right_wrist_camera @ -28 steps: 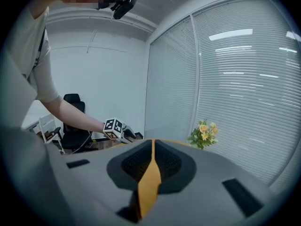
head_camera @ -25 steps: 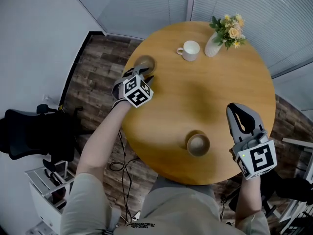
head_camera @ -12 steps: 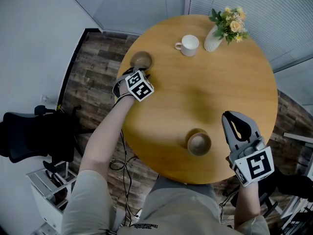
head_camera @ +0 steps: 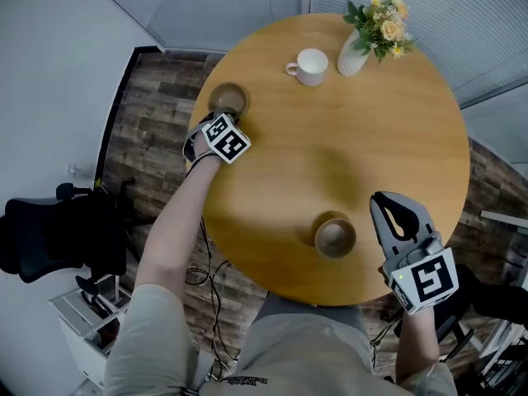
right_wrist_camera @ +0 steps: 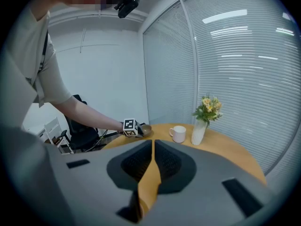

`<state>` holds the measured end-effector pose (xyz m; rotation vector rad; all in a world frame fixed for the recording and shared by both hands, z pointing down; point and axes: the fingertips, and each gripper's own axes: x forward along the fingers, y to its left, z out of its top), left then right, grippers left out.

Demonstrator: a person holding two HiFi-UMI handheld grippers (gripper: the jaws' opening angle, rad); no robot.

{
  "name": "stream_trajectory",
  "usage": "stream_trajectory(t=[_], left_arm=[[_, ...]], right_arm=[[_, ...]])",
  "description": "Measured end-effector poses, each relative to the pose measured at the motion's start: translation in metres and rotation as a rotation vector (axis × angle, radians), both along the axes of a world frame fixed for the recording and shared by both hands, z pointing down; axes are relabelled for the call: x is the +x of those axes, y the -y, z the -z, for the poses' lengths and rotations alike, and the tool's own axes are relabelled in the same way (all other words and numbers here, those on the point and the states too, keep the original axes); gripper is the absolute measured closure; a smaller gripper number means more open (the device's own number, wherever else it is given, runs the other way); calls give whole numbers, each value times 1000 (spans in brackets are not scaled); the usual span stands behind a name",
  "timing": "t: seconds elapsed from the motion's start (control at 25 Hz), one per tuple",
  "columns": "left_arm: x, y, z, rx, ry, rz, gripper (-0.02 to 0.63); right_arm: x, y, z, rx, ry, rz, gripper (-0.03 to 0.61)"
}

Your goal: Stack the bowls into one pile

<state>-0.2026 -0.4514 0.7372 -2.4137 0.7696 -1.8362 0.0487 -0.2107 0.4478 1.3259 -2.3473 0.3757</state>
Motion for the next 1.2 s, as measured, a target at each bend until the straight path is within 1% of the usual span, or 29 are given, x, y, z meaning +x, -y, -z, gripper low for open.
stream_trajectory(t=[0.2,0.36,0.56,0.68,0.8,1.2], left_arm=[[0,2,4,19,10,-8,583],[-4,-4,5,3,8,-7,586],[-8,-14,21,21,7,-16,588],[-7,-17,38,44,5,-28,588],[-2,-25,57,44,-16,-41,588],[15,-51,140,100,-72,-70,588]], right_arm=[[0,-1,-4,-5,-5,11,542],[-2,-2,-1,2,-3,14,543],[-2,-8,9,19,-10,16,543],[1,-11,16,36,-9,8,543],[2,-14,25,55,-8,5,543],[4,-29,63,125,5,9,542]])
